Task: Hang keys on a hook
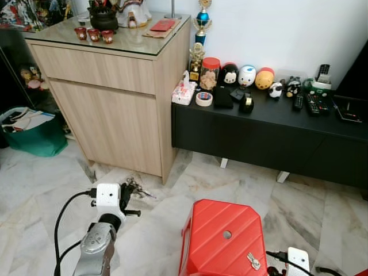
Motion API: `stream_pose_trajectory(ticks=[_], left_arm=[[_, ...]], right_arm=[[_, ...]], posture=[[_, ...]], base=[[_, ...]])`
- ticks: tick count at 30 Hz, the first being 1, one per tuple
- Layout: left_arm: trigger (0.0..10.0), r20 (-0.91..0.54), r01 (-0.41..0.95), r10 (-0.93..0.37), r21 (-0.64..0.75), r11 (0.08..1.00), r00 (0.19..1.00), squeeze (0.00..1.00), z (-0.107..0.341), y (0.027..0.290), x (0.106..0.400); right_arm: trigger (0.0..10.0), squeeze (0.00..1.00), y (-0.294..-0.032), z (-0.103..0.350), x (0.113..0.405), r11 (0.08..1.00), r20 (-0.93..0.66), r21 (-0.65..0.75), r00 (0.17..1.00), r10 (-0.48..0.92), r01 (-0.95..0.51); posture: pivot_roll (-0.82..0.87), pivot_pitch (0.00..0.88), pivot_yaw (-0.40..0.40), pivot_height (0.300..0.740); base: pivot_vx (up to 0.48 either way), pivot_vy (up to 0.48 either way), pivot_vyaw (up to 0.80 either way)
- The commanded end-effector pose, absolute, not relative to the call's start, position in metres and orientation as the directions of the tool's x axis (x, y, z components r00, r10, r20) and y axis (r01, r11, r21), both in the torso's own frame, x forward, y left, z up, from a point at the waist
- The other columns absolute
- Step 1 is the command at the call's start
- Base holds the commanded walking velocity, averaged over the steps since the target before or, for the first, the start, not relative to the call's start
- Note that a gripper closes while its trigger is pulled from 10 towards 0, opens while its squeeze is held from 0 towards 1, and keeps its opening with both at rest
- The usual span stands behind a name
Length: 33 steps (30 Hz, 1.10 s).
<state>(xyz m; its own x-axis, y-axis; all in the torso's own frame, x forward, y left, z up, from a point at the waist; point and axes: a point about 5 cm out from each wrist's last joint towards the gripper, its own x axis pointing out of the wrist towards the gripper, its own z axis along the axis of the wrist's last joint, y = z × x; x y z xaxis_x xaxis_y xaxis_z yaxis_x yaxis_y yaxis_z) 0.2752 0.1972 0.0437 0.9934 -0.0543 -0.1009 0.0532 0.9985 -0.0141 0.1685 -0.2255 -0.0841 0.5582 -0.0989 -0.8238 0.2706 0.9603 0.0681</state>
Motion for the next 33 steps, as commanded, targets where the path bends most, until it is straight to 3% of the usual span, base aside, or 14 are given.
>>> stream_pose_trajectory(ticks=[1, 33], left_arm=[[10.0, -0.091, 0.048, -0.049, -0.018, 0.999, 0.995, 0.0, 0.0428, 0.1959, 0.2743], [10.0, -0.08, 0.035, -0.038, -0.029, 0.999, 0.996, 0.0, 0.0446, 0.2003, 0.2727]], right_arm=[[10.0, 0.0, -0.2216, -0.0817, 0.1763, 0.958, -0.818, 0.072, 0.566, -0.102, 0.277], [10.0, 0.0, -0.2233, -0.0801, 0.1794, 0.951, -0.822, 0.092, 0.562, -0.095, 0.296]], posture=[[0.09, 0.0, -0.074, 0.74], [0.08, 0.0, -0.077, 0.74]], base=[[0.0, 0.0, 0.0], [0.0, 0.0, 0.0]])
